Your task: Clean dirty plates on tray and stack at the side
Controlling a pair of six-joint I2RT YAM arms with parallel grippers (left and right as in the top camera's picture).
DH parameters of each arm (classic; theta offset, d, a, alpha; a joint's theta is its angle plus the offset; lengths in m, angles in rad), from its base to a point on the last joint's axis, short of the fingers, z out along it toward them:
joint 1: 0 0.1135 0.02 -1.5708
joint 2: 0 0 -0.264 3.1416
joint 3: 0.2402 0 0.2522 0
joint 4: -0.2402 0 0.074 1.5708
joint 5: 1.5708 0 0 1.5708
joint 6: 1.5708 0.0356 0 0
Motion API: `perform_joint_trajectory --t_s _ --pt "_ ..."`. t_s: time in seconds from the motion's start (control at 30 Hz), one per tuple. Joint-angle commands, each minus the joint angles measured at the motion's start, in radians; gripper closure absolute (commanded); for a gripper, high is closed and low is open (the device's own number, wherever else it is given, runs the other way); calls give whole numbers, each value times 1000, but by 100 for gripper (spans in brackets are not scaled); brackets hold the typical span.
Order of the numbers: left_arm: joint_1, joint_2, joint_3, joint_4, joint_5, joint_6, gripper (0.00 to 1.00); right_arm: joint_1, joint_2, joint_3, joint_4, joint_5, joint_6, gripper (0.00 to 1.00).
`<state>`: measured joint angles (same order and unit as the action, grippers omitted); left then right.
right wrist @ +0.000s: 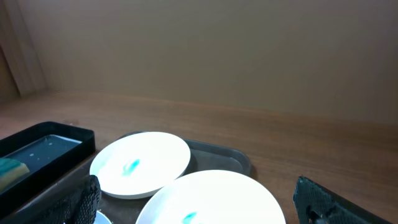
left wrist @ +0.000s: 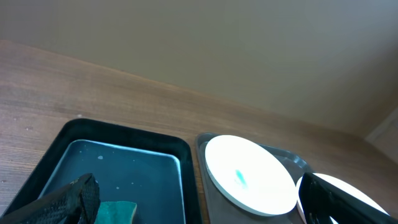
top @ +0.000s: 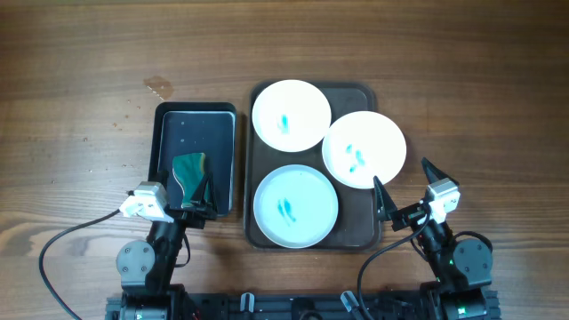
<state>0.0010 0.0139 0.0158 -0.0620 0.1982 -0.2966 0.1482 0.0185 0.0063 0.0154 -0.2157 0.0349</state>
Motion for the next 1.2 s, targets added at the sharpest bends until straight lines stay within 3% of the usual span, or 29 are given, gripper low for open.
perform_joint_trajectory --t_s 0.0,0.13,0.43,0.63,0.7,0.83,0.93,1.03,1.17 --pt "-6 -1 -10 3 -16 13 0 4 -2 -1 2 8 -7 0" --pt "-6 -1 -10 16 -16 12 0 4 -2 -1 3 6 -5 0" --pt "-6 -1 -10 42 90 -111 0 4 -2 31 35 -92 53 0" --pt "-6 18 90 54 119 -180 0 4 98 294 -133 -99 -21 0" --pt "-5 71 190 -26 110 -180 0 4 231 481 -270 -99 -35 0" --pt "-6 314 466 -262 109 -180 0 4 549 867 -624 -100 -20 0" --pt "-6 523 688 -424 128 -179 0 4 740 1086 -793 -148 18 0" --pt "-6 721 908 -595 131 -179 0 4 873 1199 -848 -234 75 0" --pt "-6 857 1054 -692 159 -123 0 4 969 1207 -824 -317 212 0"
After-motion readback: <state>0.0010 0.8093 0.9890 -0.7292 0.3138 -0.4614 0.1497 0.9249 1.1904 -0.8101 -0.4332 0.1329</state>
